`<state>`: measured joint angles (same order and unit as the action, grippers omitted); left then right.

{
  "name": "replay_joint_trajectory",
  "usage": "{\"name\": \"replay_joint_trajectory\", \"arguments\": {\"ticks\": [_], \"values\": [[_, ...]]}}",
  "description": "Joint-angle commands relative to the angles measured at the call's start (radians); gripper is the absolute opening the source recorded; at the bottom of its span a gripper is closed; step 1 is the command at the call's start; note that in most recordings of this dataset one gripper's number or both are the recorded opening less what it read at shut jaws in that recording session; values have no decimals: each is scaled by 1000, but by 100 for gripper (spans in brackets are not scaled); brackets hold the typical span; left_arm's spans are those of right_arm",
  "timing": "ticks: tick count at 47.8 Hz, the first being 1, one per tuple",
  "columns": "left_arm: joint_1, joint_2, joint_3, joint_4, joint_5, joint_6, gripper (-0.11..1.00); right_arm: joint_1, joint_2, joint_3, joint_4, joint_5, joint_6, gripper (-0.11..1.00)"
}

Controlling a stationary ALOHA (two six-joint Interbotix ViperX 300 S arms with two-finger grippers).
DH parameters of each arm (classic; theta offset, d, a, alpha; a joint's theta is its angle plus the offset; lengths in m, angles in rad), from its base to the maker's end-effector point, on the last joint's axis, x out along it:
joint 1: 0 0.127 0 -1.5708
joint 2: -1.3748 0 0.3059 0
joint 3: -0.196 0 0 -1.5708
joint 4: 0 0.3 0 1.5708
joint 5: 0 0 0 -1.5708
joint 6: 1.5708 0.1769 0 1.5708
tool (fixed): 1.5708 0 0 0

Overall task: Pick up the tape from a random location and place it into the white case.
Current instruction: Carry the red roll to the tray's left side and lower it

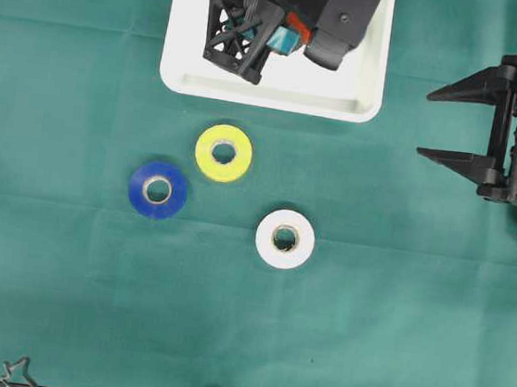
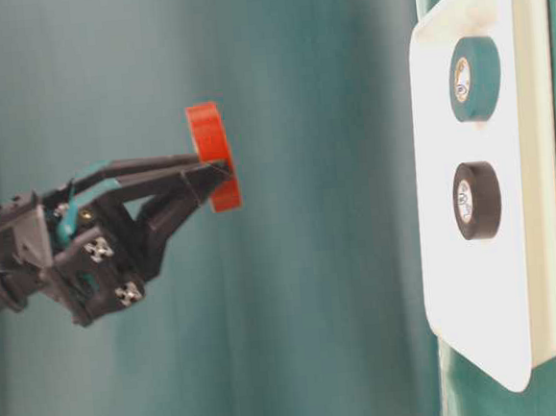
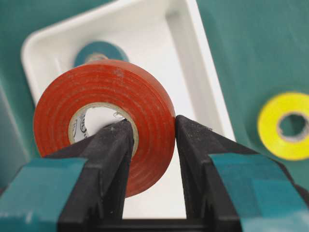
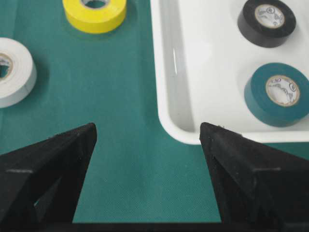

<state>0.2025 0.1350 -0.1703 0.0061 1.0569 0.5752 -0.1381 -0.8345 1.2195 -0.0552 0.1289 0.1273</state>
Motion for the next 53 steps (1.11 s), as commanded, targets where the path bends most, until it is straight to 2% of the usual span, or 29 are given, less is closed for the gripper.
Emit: {"name": "replay_joint_trajectory", "arguments": {"ticks": [1,13,26,53], "values": [[18,-64,18,-2,-9,-2,25,3,3,-26,-2,-3,-2,82],[71,-146,167,-2,-40,-20,25,3,5,-28,-2,-3,-2,82],[78,-229,311,-2,-117,-35,25,3,3,-26,-2,-5,-2,82],[78,-218,291,-2,-120,-35,25,3,3,-26,-3,-2,-2,82]]}}
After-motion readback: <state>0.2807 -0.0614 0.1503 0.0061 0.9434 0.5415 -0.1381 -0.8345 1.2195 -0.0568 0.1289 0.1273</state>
